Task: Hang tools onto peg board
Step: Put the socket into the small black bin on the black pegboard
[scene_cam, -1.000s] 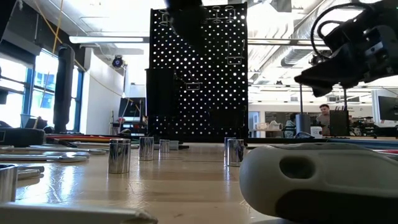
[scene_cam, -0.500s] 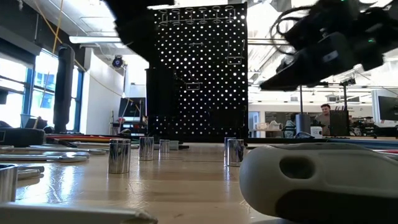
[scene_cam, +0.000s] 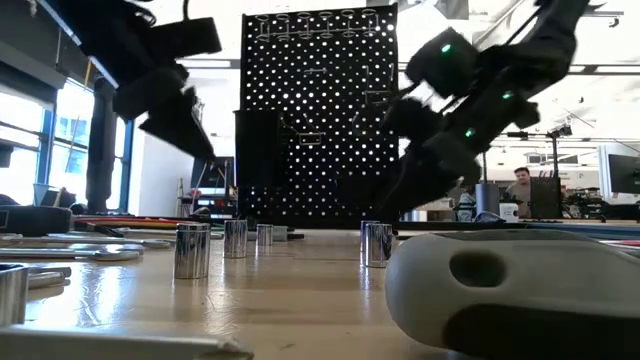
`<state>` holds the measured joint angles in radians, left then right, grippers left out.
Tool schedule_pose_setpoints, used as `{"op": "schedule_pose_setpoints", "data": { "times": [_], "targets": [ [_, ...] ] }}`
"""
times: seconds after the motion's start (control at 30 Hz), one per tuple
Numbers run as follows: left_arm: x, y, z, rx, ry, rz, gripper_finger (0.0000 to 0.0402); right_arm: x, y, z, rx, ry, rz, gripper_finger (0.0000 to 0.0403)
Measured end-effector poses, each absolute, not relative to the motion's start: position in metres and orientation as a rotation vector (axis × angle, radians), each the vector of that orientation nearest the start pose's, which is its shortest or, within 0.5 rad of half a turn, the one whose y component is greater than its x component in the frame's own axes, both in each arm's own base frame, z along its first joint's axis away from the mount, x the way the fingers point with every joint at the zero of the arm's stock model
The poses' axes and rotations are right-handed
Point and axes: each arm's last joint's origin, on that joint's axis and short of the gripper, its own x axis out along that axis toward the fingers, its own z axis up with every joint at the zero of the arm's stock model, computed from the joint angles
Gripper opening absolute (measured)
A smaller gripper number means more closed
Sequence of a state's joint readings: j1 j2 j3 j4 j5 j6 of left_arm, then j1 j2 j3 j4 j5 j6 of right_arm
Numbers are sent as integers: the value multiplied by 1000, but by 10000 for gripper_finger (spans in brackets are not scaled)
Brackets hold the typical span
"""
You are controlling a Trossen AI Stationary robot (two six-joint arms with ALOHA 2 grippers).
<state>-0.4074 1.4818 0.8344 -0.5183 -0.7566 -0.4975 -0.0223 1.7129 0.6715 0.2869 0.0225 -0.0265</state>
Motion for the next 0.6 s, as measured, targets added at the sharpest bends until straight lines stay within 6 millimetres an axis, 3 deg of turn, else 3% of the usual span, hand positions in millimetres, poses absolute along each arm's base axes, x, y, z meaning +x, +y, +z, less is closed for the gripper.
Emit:
{"op": "schedule_pose_setpoints", "data": {
  "times": [0.2, 0.6],
  "targets": [
    [237, -90, 172, 151, 831, 510, 197, 316, -18, 105, 8, 814, -70, 114],
    [235, -92, 170, 176, 821, 511, 197, 322, -25, 112, 30, 741, -72, 114]
  ]
}}
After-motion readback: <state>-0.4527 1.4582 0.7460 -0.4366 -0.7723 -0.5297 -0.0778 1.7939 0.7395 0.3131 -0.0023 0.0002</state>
